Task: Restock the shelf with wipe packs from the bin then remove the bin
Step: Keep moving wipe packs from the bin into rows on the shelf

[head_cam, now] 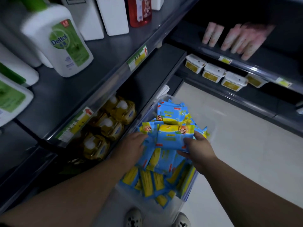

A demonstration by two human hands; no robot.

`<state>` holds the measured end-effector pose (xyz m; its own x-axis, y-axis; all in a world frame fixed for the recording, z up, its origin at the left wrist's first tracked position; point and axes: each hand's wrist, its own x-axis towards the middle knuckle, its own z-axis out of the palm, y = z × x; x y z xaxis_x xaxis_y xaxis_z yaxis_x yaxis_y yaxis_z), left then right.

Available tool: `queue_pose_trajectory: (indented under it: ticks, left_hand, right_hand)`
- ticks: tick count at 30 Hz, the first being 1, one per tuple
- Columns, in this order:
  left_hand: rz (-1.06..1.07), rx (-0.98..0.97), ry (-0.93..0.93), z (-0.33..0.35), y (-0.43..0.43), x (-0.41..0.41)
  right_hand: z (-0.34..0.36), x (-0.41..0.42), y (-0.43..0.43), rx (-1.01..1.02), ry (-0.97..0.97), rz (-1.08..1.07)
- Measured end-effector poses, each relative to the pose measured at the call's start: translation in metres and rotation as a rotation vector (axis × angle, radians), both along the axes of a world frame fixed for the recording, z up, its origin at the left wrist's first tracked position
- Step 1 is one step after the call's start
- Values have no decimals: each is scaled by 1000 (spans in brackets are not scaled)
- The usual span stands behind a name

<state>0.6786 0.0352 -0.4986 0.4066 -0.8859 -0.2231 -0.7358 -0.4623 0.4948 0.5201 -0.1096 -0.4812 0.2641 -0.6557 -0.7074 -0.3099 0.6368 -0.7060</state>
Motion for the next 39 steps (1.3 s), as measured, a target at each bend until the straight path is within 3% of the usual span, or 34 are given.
queue_pose_trajectory:
  ticks: [6, 14, 19, 29, 39]
  left_hand:
    - [-268, 402, -210, -19, -21, 9]
    - [-399, 520, -382, -22, -40, 11]
    - [-368, 528, -351, -23, -42, 9]
    - [-315, 512, -366, -27, -32, 12]
    - [-148, 457, -74, 18, -11, 16]
  right_hand:
    - [-19, -24, -2, -1, -37, -57]
    - [-34, -47, -7, 25, -92, -6]
    - [-33, -46, -9, 82, -107, -62]
    - [-26, -43, 7, 88, -99, 87]
    - [1, -28, 16, 74, -86, 11]
